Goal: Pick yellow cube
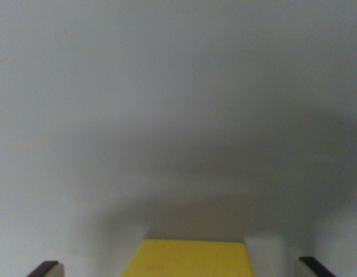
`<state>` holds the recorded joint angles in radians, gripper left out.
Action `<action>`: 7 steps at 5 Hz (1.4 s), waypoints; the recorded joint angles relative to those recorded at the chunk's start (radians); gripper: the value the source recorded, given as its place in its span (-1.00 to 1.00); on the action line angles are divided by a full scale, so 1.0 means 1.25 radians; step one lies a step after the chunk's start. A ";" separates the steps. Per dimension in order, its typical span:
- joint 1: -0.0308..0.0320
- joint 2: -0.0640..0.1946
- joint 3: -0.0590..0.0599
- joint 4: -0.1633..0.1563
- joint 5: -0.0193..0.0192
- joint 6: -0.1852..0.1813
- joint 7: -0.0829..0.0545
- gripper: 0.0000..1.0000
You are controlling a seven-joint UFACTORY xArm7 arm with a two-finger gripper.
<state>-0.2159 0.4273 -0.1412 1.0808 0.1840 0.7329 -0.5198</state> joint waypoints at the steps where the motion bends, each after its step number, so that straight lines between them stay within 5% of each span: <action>1: 0.0000 0.000 0.000 0.000 0.0000 0.000 0.000 -1.00; 2: 0.0000 0.000 0.000 0.000 0.0000 0.000 0.000 -1.00; 3: 0.0000 0.000 0.000 0.000 0.0000 0.000 0.000 1.00; 7: 0.0000 -0.001 0.000 0.001 -0.0002 0.001 0.000 1.00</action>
<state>-0.2159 0.4266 -0.1413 1.0819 0.1837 0.7347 -0.5196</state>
